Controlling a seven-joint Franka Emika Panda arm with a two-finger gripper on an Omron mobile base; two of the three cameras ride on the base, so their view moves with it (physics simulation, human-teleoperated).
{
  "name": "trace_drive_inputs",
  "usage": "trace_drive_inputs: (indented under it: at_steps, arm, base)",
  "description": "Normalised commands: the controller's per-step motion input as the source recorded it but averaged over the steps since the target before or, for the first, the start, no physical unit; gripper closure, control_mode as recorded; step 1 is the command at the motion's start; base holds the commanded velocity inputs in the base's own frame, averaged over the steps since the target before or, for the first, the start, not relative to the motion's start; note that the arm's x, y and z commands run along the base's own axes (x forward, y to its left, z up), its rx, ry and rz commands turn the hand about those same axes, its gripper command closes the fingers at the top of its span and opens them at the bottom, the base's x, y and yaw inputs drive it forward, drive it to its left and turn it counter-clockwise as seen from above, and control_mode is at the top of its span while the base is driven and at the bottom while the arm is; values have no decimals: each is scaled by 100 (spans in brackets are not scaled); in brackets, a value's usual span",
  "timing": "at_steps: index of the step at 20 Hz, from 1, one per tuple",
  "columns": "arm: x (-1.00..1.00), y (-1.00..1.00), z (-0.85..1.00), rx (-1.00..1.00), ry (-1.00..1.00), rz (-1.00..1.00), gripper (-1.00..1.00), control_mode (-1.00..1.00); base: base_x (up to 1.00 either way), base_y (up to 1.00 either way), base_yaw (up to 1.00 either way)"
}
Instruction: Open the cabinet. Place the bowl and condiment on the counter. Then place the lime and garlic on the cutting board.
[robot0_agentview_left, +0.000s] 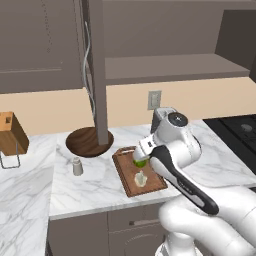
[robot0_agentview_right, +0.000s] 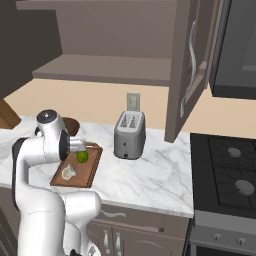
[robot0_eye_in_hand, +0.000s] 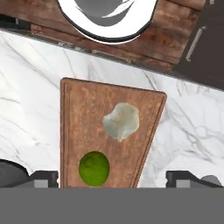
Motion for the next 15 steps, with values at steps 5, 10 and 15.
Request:
trace_drive_inputs:
  at_steps: [5,10,15]
  arm:
    - [-73,-76,49,10,10,-12,-100,-100]
    - [-72,-99,24,9,7,-19,-100,-100]
    - [-45,-90,36,6,3,-19,-100,-100]
  base:
    - [0,0,0]
    - [0,0,0]
    - [0,0,0]
